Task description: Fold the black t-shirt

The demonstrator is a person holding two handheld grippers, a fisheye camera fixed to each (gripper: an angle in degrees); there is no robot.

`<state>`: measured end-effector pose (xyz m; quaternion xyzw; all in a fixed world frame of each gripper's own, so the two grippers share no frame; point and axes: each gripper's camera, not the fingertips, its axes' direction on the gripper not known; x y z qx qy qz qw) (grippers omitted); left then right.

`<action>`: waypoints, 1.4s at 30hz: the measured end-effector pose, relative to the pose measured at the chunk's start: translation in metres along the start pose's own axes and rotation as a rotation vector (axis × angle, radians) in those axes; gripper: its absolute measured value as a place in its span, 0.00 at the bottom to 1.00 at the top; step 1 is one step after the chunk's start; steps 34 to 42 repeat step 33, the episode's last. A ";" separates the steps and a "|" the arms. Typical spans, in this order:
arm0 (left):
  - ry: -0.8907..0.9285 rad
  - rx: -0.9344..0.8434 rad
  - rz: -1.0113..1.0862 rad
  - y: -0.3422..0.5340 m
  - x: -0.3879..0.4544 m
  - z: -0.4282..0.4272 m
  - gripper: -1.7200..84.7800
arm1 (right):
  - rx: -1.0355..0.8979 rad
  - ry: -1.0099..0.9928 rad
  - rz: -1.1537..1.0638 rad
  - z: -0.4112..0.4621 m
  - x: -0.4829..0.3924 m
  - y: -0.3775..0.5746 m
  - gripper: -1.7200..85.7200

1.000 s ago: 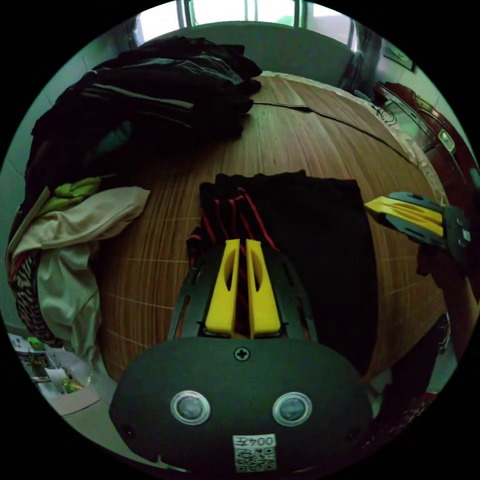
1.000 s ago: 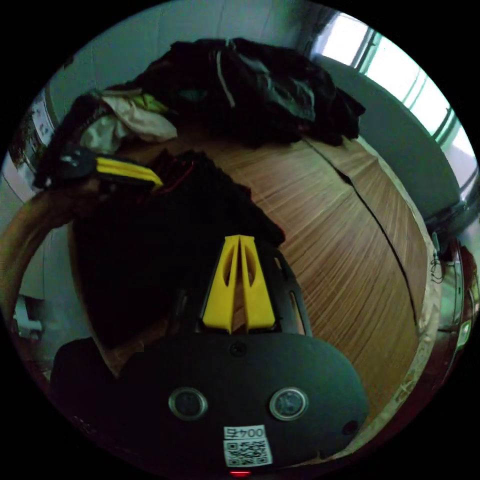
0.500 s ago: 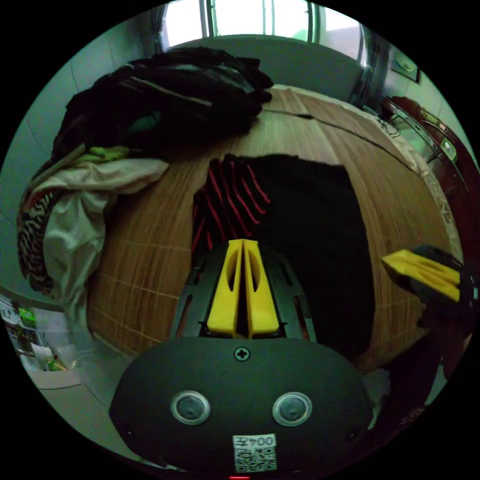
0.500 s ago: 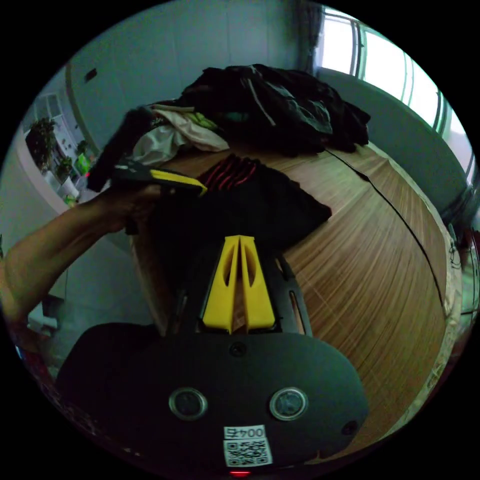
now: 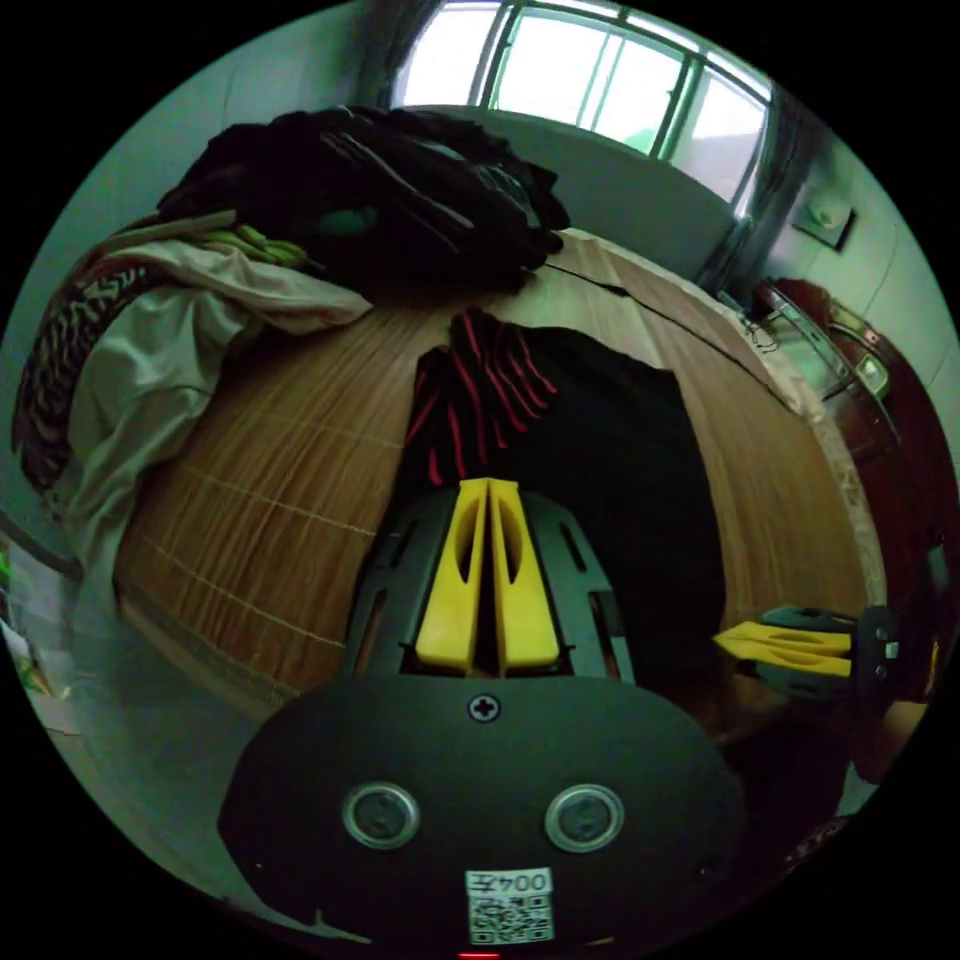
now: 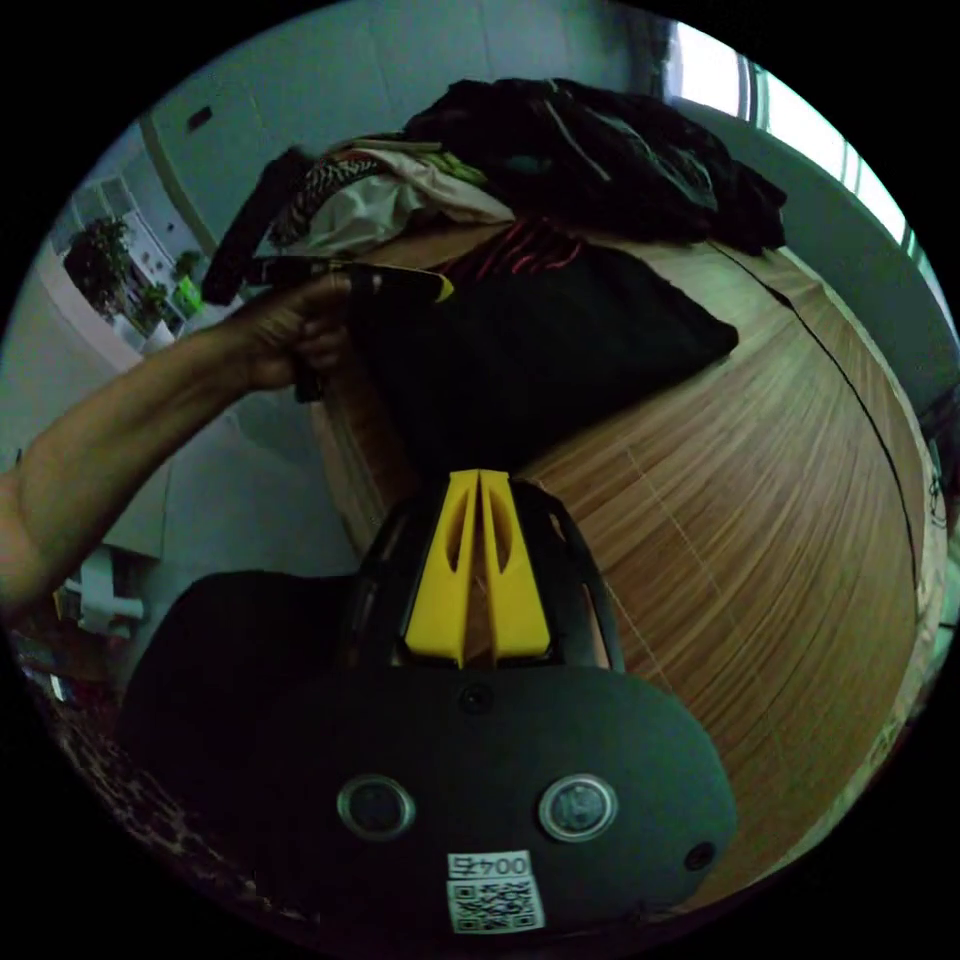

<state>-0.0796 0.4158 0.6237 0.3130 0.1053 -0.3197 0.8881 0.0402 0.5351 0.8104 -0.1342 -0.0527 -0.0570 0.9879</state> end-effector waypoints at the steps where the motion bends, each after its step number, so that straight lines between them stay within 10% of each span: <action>1: 0.011 0.022 -0.016 -0.003 -0.002 -0.007 0.02 | 0.033 -0.015 0.014 -0.005 0.002 0.003 0.01; 15: -0.094 0.092 0.151 -0.038 -0.003 -0.048 0.04 | 0.114 -0.164 0.202 -0.026 0.049 0.086 0.01; 29: -0.917 0.005 0.387 -0.221 -0.076 -0.077 0.13 | 0.061 -0.450 0.442 -0.048 0.115 0.176 0.01; 42: -0.982 -0.036 0.374 -0.264 -0.089 -0.065 0.14 | 0.059 -0.506 0.453 -0.044 0.123 0.184 0.02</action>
